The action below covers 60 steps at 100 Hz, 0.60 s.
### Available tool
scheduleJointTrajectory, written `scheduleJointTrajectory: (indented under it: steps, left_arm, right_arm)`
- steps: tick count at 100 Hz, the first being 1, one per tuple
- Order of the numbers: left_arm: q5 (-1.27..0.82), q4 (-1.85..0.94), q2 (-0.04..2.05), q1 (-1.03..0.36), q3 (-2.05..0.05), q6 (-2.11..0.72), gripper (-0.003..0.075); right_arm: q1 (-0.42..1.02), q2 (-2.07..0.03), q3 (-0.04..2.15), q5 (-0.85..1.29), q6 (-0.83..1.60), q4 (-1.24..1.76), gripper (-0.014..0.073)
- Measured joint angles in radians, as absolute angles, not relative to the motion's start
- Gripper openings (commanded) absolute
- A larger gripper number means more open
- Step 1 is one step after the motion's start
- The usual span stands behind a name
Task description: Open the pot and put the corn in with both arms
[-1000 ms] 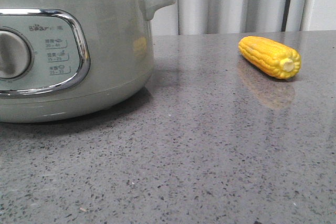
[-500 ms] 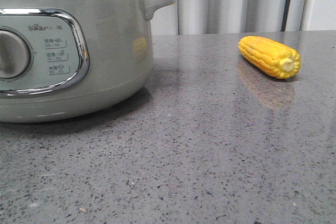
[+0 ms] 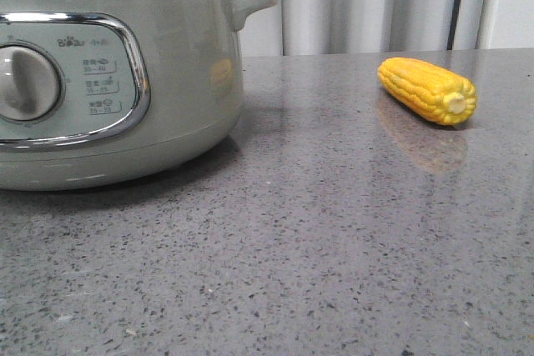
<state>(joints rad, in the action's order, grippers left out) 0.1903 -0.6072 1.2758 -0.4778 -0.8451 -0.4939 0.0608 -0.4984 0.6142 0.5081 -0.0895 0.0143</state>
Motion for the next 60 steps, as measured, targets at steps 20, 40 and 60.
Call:
scheduleJointTrajectory:
  steps: [20, 40, 60]
  left_arm:
    - [0.19, -0.595, 1.278, -0.484, -0.854, -0.494, 0.0198]
    - [0.191, -0.6, 1.276, -0.484, -0.856, -0.494, 0.015]
    - [0.091, -0.6, 1.263, -0.48, -0.9, -0.501, 0.015]
  right_arm:
    - [0.061, -0.498, 0.614, 0.512, -0.088, 0.014, 0.0491]
    - [0.061, -0.498, 0.614, 0.521, -0.088, 0.014, 0.0491]
    - [0.061, -0.498, 0.614, 0.521, -0.088, 0.014, 0.0491]
